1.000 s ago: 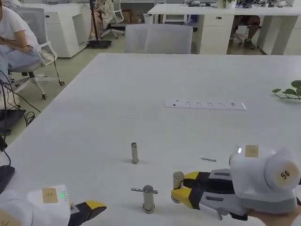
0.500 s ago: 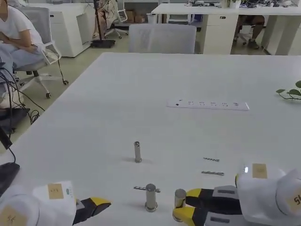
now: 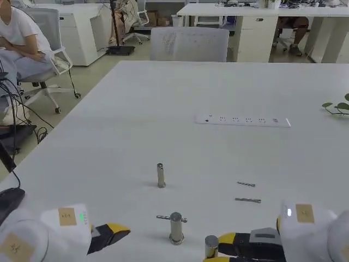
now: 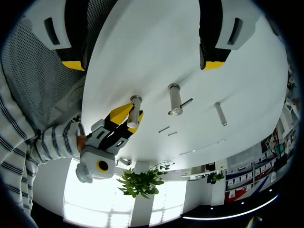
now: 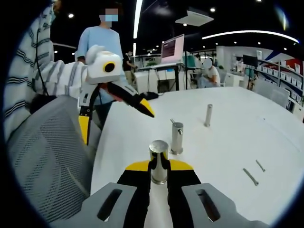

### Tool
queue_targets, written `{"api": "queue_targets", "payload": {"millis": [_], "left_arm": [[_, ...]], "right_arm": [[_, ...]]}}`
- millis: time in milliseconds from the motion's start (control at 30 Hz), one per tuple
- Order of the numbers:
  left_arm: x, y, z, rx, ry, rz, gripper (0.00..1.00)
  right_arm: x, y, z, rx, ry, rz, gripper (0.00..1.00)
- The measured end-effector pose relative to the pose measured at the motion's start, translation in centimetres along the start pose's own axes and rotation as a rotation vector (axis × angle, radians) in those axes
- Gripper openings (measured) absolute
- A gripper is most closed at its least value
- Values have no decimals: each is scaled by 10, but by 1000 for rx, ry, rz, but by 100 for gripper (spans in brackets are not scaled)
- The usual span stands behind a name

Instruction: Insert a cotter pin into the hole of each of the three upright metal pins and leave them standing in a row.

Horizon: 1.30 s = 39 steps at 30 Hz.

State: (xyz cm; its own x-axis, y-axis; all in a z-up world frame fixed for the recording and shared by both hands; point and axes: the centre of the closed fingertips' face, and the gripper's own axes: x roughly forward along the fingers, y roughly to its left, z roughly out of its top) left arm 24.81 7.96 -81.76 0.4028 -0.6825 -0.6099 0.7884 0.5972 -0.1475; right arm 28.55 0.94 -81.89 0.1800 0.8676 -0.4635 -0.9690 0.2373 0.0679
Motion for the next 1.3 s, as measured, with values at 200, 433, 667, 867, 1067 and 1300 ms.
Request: {"api": "queue_targets", "payload": {"millis": [200,433,667,867,1067,1300], "left_arm": [[0,2,-3,3,8,14,99],[-1,3,-4,-2,8,21,99],[-1,3,-5,-4,9,22,99],[-2,6,-6,-2,14,33,99],[-2,6,-5,-5,14,35,99],[-3,6,-7,-6,21,36,99]], "right_arm": [[2,4,-6,-7,7,10,12],[3,6,-10,-19,7,25,11],[5,9,-13,-30,5,34,11],[9,9,-14,-48,6,44,12],[12,8,-14,-42,6,54,12],[14,8,-18,-45,13,61,12]]}}
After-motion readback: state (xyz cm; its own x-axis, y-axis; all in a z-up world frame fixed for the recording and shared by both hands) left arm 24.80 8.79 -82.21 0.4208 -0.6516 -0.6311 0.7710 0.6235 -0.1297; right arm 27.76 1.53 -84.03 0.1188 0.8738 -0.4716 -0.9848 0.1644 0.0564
